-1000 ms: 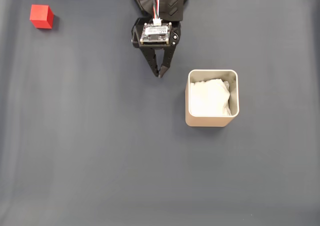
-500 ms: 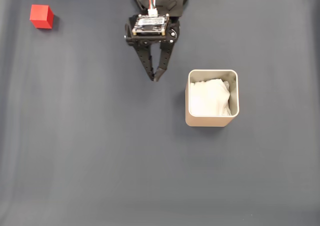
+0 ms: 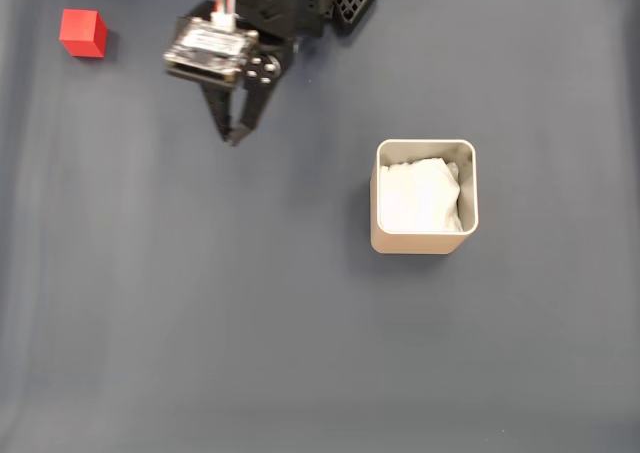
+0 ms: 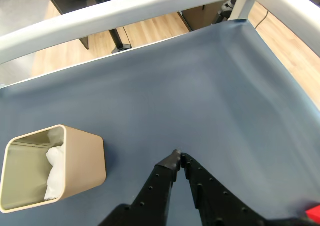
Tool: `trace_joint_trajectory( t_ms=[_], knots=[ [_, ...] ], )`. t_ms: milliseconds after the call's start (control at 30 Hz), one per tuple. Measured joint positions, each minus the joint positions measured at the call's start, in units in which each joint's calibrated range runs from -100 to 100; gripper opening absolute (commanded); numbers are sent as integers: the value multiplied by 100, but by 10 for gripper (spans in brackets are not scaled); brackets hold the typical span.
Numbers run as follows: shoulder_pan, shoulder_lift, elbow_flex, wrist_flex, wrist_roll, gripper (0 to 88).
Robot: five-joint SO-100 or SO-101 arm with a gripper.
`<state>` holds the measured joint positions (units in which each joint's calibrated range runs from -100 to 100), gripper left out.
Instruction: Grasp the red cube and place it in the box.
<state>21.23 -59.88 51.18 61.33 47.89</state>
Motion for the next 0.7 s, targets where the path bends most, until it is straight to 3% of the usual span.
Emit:
trace_joint_trajectory(
  t_ms=[300, 700],
  knots=[
    [924, 838, -1102, 658, 225, 3],
    [2240, 1427, -1321, 739, 552, 3]
  ],
)
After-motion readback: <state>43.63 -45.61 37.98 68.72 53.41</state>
